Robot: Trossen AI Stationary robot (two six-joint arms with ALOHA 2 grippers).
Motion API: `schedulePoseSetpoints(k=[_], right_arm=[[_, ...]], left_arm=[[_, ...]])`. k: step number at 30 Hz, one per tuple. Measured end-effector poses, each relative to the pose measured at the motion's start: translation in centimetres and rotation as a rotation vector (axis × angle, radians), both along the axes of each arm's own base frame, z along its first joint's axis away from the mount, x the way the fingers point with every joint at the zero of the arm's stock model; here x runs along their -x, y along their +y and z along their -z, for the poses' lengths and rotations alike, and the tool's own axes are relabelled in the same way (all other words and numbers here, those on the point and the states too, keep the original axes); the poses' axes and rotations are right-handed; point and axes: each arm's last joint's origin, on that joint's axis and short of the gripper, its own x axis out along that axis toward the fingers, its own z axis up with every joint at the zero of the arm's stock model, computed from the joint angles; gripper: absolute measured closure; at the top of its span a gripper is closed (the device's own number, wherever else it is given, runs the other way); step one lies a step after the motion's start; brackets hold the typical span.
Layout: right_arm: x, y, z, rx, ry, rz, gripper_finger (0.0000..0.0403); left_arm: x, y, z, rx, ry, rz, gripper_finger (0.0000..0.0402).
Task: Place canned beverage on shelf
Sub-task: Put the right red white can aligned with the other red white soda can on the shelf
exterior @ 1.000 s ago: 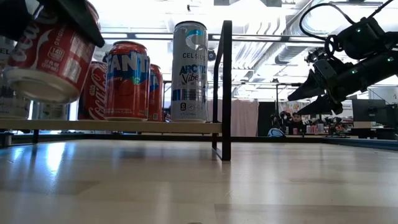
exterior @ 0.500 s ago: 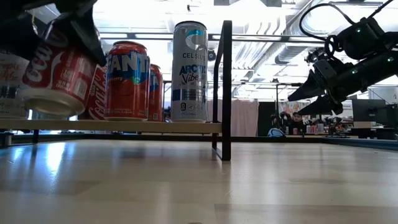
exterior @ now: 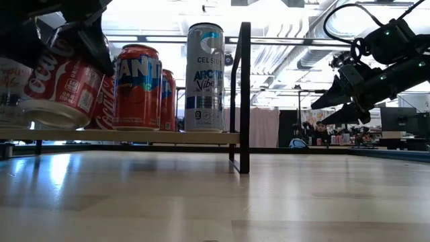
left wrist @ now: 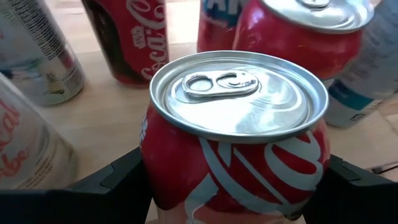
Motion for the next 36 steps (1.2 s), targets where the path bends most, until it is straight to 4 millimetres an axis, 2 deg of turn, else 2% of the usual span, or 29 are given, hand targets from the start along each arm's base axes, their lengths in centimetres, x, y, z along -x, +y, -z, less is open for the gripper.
schedulePoseSetpoints(k=[10,36], right_arm=[[0.0,0.0,0.0,0.0,0.0,0.0,0.0004],[0.0,0.0,0.0,0.0,0.0,0.0,0.0004]], left_arm=[[0.1,0.2,-0.8,-0.005,-0.013,0.03,0.0114],[-0.5,1.0,-0.8,-0.01,0.027,0.018,0.0096]])
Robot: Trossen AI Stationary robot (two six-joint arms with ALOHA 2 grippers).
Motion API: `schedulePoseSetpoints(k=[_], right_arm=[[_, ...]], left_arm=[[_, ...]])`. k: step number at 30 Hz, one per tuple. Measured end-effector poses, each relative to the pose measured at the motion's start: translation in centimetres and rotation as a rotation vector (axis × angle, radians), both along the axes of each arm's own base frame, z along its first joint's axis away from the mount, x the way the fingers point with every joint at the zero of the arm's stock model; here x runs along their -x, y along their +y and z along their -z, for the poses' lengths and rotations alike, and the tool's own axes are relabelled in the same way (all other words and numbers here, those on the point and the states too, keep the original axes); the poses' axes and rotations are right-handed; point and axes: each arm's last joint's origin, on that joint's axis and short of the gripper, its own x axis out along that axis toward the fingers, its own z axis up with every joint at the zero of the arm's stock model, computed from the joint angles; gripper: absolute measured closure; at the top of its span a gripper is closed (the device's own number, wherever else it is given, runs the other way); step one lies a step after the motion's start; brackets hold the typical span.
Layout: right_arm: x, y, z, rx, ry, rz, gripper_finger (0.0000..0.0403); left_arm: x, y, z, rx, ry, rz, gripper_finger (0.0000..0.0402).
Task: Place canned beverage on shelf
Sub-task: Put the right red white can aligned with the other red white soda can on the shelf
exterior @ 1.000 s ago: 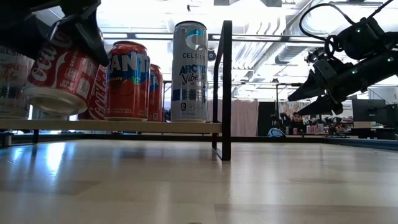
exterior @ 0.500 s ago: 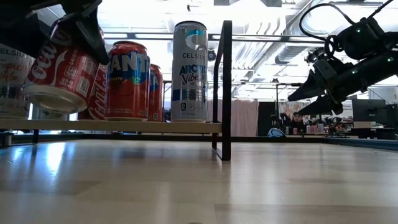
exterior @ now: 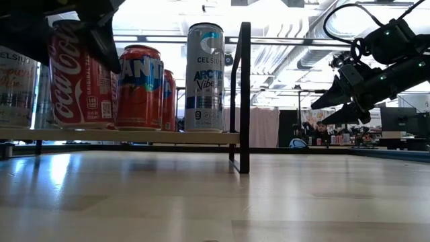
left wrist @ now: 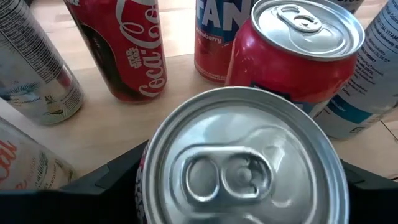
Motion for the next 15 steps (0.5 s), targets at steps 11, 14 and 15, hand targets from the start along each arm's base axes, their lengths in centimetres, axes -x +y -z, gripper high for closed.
schedulePoseSetpoints(k=[11,14,15], right_arm=[[0.0,0.0,0.0,0.0,0.0,0.0,0.0004],[0.0,0.0,0.0,0.0,0.0,0.0,0.0004],[0.0,0.0,0.0,0.0,0.0,0.0,0.0004]], left_arm=[[0.21,-0.22,0.02,0.017,-0.009,-0.015,0.0096],[0.06,-0.02,0.02,0.019,-0.009,-0.027,0.0096],[0.0,0.06,0.03,0.021,-0.007,-0.031,0.0096]])
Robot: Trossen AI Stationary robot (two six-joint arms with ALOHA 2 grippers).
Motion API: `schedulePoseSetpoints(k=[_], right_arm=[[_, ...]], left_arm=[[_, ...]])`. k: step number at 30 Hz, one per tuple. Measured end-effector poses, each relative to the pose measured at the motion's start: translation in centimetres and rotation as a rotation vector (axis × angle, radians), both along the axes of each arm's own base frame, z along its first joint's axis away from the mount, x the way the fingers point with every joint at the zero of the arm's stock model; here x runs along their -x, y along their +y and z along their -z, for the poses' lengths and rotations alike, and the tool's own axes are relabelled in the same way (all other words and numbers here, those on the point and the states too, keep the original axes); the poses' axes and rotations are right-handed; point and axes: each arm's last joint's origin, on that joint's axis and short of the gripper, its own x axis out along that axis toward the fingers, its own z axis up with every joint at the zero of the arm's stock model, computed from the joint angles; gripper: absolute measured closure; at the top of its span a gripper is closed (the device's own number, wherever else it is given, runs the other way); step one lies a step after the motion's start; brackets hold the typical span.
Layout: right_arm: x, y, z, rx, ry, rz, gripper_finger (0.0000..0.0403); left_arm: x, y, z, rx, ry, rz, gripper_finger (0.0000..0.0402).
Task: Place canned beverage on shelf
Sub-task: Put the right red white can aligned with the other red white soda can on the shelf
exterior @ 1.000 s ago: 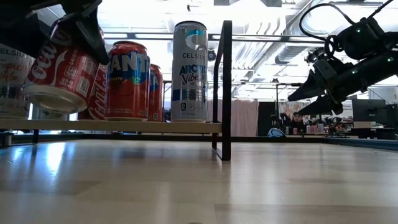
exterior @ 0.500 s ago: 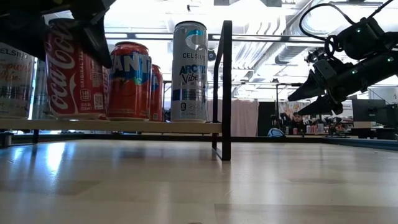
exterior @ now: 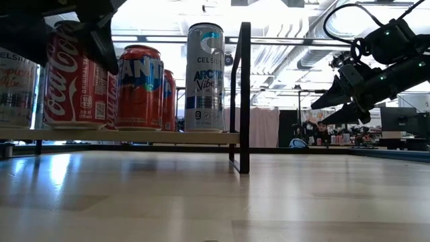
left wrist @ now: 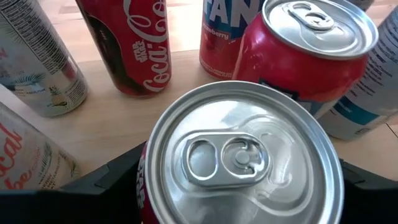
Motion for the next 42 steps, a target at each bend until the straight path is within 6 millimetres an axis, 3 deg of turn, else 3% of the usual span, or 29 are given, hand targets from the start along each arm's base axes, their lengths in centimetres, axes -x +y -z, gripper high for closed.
schedulePoseSetpoints(k=[42], right_arm=[[0.0,0.0,0.0,0.0,0.0,0.0,0.0004]], left_arm=[[-1.4,2.4,0.3,0.173,0.101,-0.262,0.0096]])
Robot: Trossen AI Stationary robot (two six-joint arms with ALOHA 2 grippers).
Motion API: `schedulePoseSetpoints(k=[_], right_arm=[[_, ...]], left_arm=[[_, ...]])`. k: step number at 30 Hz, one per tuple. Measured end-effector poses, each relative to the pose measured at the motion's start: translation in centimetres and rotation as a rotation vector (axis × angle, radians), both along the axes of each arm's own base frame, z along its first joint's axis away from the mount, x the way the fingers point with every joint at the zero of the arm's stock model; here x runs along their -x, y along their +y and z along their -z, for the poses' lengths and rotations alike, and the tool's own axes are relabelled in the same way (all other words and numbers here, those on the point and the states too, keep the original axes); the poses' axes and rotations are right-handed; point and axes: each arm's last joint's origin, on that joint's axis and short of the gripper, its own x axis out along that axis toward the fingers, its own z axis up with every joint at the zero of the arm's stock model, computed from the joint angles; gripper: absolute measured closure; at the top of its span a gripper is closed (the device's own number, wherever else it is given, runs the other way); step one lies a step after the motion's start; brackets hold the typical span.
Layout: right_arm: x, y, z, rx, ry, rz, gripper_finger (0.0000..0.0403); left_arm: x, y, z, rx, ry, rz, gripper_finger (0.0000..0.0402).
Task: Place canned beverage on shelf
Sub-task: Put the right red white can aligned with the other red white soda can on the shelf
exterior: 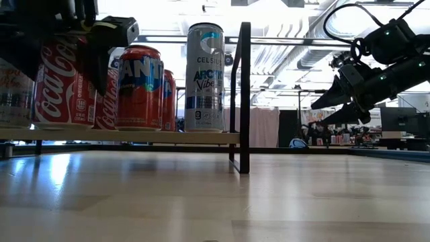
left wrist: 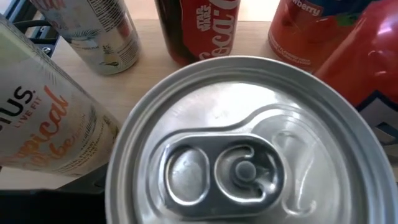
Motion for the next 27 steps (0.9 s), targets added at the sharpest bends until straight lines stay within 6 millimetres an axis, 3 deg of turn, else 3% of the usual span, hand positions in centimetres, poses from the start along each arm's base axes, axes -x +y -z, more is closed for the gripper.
schedulePoseSetpoints(k=[27], right_arm=[[0.0,0.0,0.0,0.0,0.0,0.0,0.0004]], left_arm=[[-0.15,0.24,0.06,0.036,0.102,0.066,0.0096]])
